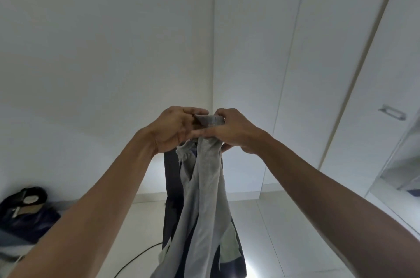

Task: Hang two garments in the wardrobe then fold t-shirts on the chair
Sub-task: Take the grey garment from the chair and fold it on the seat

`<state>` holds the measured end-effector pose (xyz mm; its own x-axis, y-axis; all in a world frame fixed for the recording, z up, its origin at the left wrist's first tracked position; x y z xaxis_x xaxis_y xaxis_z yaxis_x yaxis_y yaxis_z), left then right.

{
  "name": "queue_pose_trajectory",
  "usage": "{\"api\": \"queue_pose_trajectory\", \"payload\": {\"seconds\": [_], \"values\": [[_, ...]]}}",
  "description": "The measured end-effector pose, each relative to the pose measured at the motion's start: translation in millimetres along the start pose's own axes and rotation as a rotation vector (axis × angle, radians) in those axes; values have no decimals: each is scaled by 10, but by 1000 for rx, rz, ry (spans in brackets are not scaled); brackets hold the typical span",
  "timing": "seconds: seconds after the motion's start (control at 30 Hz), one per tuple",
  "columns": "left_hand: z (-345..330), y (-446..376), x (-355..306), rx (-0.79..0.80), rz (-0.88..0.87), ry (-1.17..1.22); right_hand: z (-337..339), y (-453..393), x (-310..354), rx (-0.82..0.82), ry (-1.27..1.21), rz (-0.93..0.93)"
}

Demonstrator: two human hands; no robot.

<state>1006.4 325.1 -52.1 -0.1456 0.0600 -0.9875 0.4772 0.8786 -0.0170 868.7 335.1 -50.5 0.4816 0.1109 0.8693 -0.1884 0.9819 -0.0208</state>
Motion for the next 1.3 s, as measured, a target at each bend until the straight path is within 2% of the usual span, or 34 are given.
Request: {"api": "queue_pose_trajectory", "payload": {"seconds": [0.07, 0.17, 0.27, 0.33, 0.4, 0.47, 0.53, 0.67, 0.77, 0.97, 1.07, 1.2, 1.23, 1.3], "values": [[26, -28, -16, -54, -46, -360, 108, -30, 98, -42, 60, 91], [82, -107, -63, -62, -141, -918, 285, -32, 199, 8, 25, 174], [264, -177, 184, 5, 11, -1155, 509, -11, 265, 23, -46, 214], [482, -154, 466, -59, 122, -1254, 704, -9, 305, 9, -75, 218], [667, -112, 652, -171, 130, -1311, 920, 6, 335, -2, -36, 212], [800, -58, 649, -304, 100, -1305, 1105, 38, 277, -29, 88, 175], [892, -19, 488, -383, 47, -1202, 1252, 62, 147, -75, 221, 132], [924, 111, 82, -441, -45, -924, 1243, 88, -129, -41, 537, 107], [754, 205, -158, -412, -170, -676, 1082, 63, -314, 21, 634, 86], [673, 342, -395, -406, -249, -579, 1080, 24, -412, -42, 591, 68], [783, 443, -420, -443, -256, -540, 1081, 10, -445, -7, 403, 5], [858, 540, -407, -505, -258, -480, 914, 25, -448, 60, 169, 43], [868, 563, -412, -520, -258, -472, 857, 23, -455, 80, 158, 63], [894, 607, -422, -535, -251, -478, 744, 13, -482, 123, 300, 98]]}}
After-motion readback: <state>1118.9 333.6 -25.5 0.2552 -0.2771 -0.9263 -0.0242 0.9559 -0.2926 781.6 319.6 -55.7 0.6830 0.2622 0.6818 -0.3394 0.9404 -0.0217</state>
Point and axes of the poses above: each hand's wrist, its own y-axis away from the middle knuckle, its own z-axis out of the back of the hand, x = y × z, the point moved 7 cm from there along -y, towards the middle knuckle, and after that the axes turned 2 degrees about y, right-handed, at the moved point
